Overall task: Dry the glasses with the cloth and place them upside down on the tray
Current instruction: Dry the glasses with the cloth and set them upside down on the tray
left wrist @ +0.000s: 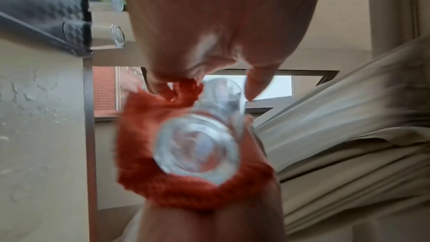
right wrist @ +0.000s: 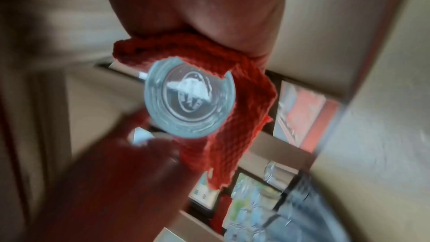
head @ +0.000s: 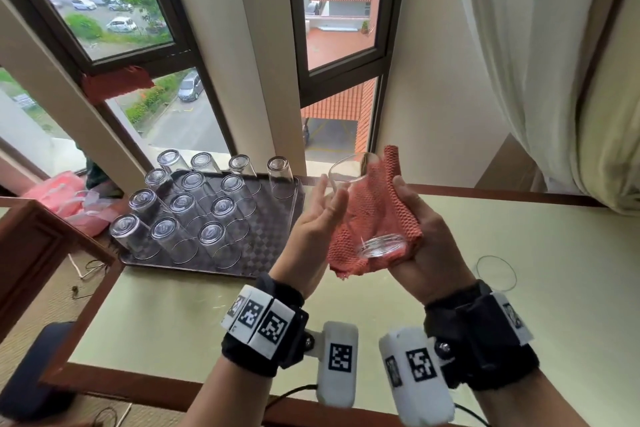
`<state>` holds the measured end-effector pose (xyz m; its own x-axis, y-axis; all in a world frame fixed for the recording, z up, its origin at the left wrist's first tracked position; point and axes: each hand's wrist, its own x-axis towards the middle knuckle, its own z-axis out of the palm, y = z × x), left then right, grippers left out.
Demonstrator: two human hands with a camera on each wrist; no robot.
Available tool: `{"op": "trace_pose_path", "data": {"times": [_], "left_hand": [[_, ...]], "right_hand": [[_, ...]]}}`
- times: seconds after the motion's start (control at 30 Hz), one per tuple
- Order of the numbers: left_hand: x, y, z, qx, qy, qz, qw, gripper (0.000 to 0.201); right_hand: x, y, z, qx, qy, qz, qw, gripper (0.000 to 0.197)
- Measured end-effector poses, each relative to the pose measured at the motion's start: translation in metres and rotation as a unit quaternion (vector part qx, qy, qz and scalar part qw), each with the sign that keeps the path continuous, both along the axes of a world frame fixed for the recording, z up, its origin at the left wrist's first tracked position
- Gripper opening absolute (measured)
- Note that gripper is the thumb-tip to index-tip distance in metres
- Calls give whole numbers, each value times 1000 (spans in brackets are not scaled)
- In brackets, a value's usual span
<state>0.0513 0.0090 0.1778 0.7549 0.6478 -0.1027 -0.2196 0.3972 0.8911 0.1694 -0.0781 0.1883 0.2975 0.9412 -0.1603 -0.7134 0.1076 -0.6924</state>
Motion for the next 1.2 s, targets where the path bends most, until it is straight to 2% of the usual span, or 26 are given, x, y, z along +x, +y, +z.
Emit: {"op": "trace_pose_path", "data": {"times": [0.1,0.13,0.17,0.2,0.27,0.33,0.37,0.4,0.43,0.5,0.57,0.7,0.77,0.83,0.87,0.93,1.0,1.03,1.1,1.2], "left_hand": [[3,-2,2,-26,-9,8,1000,82],[5,-5,2,-22,-11,1,1000,86],[7,-8,2,-21,-11,3,1000,86],[8,-10,2,-16,-11,5,1000,84],[8,-12,2,-16,-22,-4,1000,80],[3,-10,4,-21,-23,-26,999,78],[0,-8,4,-21,-23,-37,999,71],[-3,-5,3,-21,-21,-42,999,66],[-5,-1,2,-23,-18,-34,999,66],[-7,3,2,-22,5,-8,1000,81],[-4,2,0,-5,21,-12,1000,90],[0,-5,0,-2,18,-8,1000,94],[-6,-4,4,15,20,-37,999,85],[-12,0,3,24,22,-36,999,70],[-15,1,5,19,15,-22,999,66],[-15,3,9,1,13,-3,1000,70],[-9,-2,10,10,17,5,1000,86],[-6,-5,7,12,18,17,1000,94],[-3,-9,3,1,9,44,999,99],[-12,-6,2,-2,-1,-8,1000,106]], "right_hand": [[-3,2,0,-12,-227,-23,974,53],[-5,2,-1,-9,-267,-25,963,52],[-8,1,-2,0,-269,-22,963,50],[-10,1,-2,10,-232,-12,973,48],[-11,-3,2,19,-98,21,995,47],[-9,-7,1,18,7,37,999,50],[-8,-7,1,20,31,42,998,50],[-8,-7,0,16,25,40,999,50],[-7,-7,-1,11,-18,33,999,48],[-8,-6,-2,2,-128,12,992,45],[-11,-4,-2,5,-152,1,988,46],[-12,-5,0,20,-11,39,999,46],[-8,-5,-2,24,58,55,996,48],[-5,-6,-3,26,73,55,995,50],[-4,-6,-2,22,43,48,998,50],[-8,-6,-1,15,-73,30,997,49],[-14,-4,-1,21,-163,12,986,49],[-17,-3,-1,26,-175,7,984,50],[-22,-3,1,37,-145,21,988,50],[-19,-8,3,28,13,50,998,46]]}}
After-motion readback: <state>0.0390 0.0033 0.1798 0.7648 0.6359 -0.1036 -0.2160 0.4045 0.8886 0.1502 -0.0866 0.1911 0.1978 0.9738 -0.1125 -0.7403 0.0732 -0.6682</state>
